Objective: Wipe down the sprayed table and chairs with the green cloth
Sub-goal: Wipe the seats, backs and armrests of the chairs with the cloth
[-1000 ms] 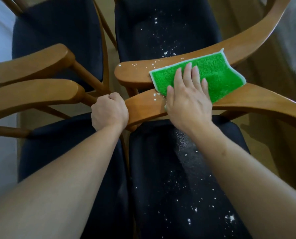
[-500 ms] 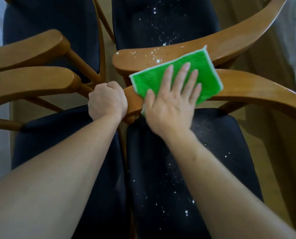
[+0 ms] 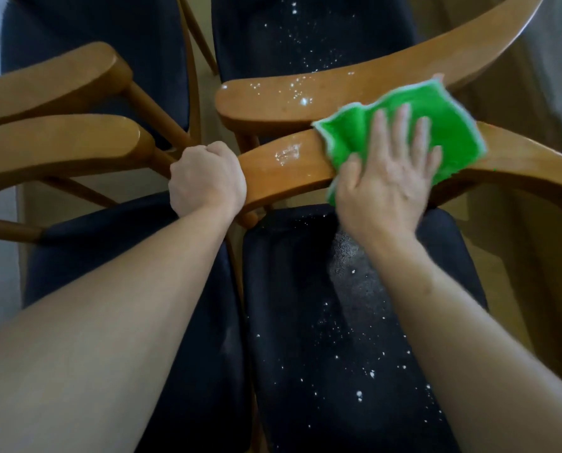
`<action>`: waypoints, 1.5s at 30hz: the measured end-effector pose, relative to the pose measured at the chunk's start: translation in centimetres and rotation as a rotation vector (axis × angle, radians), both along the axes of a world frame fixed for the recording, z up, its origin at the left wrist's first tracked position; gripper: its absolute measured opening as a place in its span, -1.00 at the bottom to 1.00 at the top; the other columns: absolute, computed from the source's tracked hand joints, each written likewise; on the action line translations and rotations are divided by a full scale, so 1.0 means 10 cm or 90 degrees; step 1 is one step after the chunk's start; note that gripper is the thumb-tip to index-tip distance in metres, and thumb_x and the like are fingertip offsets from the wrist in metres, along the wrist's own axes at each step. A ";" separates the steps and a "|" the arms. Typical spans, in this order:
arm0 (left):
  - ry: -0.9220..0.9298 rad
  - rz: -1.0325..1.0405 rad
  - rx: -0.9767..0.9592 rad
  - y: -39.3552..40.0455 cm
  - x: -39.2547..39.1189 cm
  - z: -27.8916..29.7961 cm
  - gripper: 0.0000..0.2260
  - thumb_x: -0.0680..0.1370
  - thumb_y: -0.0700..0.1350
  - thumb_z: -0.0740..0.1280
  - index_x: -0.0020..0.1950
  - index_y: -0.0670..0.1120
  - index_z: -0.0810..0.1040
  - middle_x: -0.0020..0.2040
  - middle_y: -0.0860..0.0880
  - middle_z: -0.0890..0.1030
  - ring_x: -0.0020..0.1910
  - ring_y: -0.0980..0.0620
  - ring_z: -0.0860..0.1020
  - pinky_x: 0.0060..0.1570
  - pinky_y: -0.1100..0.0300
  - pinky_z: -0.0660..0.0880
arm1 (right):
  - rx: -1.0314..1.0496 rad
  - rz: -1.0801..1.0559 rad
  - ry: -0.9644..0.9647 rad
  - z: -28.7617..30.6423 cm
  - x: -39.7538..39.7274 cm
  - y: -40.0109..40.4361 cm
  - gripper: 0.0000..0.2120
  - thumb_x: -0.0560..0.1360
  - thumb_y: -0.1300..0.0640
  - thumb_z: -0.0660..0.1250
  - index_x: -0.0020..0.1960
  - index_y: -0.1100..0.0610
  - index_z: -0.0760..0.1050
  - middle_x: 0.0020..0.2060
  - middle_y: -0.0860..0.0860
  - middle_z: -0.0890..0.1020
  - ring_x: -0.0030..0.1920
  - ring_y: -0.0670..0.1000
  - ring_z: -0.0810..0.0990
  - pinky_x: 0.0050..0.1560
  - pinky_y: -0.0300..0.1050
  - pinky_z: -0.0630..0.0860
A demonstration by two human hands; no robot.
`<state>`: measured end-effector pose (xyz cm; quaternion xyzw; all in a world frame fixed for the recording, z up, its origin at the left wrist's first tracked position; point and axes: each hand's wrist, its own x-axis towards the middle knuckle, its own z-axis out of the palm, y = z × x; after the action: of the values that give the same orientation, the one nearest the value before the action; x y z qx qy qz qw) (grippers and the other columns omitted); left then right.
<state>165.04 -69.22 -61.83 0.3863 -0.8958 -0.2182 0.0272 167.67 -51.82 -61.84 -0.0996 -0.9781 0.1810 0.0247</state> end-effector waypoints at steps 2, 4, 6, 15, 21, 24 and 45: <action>0.002 -0.006 0.002 0.00 0.00 0.01 -0.65 0.62 -0.01 0.03 -0.28 -0.03 0.46 -0.35 0.01 0.48 -0.40 0.12 0.45 -0.47 0.26 0.25 | 0.000 0.084 0.017 0.02 0.07 -0.34 -0.39 0.52 -0.06 -0.02 0.55 0.07 0.13 0.55 0.09 0.12 0.55 0.16 0.01 0.48 0.11 -0.21; 0.003 -0.012 0.013 -0.01 -0.01 0.02 -0.64 0.62 -0.01 0.04 -0.24 -0.06 0.51 -0.33 -0.01 0.52 -0.36 0.07 0.50 -0.43 0.22 0.31 | -0.036 0.164 0.025 0.05 0.19 -0.60 -0.43 0.53 -0.02 0.04 0.52 0.07 0.23 0.53 0.08 0.21 0.54 0.14 0.08 0.48 0.09 -0.18; 0.008 -0.018 0.032 -0.02 -0.01 0.03 -0.62 0.62 -0.02 0.05 -0.21 -0.09 0.57 -0.24 -0.07 0.60 -0.26 -0.02 0.58 -0.33 0.16 0.42 | -0.078 0.255 0.040 0.06 0.28 -0.71 -0.48 0.51 0.05 0.08 0.45 0.11 0.36 0.47 0.08 0.33 0.51 0.13 0.19 0.49 0.09 -0.07; 0.016 -0.004 0.032 -0.01 0.00 0.01 -0.64 0.63 0.00 0.03 -0.24 -0.04 0.49 -0.34 0.01 0.50 -0.38 0.12 0.48 -0.46 0.27 0.26 | -0.118 0.144 0.095 0.03 0.08 0.05 -0.43 0.40 0.13 0.19 0.41 0.19 0.37 0.39 0.14 0.42 0.43 0.12 0.31 0.47 0.05 0.11; 0.022 -0.010 0.043 -0.01 0.00 0.03 -0.64 0.63 0.01 0.03 -0.35 0.01 0.36 -0.37 0.04 0.44 -0.39 0.12 0.45 -0.46 0.24 0.28 | -0.108 0.133 0.074 0.05 0.13 -0.50 -0.40 0.36 0.10 0.19 0.41 0.12 0.41 0.49 0.12 0.29 0.53 0.16 0.14 0.48 0.10 -0.16; 0.035 0.012 0.064 -0.03 -0.01 0.04 -0.64 0.61 -0.01 0.04 -0.30 -0.05 0.48 -0.30 0.00 0.51 -0.29 0.01 0.52 -0.36 0.17 0.33 | -0.138 0.277 0.083 0.04 0.28 -0.76 -0.46 0.38 0.14 0.17 0.36 0.15 0.48 0.41 0.09 0.43 0.48 0.12 0.28 0.49 0.09 -0.03; 0.149 0.130 0.882 -0.46 0.58 -0.11 -0.66 0.61 -0.01 0.12 0.17 -0.15 0.58 0.07 -0.21 0.63 0.05 -0.15 0.64 0.01 0.04 0.57 | 0.028 0.342 0.068 -0.07 0.43 -1.21 -0.39 0.43 -0.09 0.00 0.48 -0.11 0.30 0.52 0.02 0.23 0.54 0.13 0.06 0.49 0.13 -0.11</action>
<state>170.81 -73.79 -62.94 0.3708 -0.5014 -0.7742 -0.1081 172.02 -63.92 -62.53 0.1736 -0.9705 0.1648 0.0299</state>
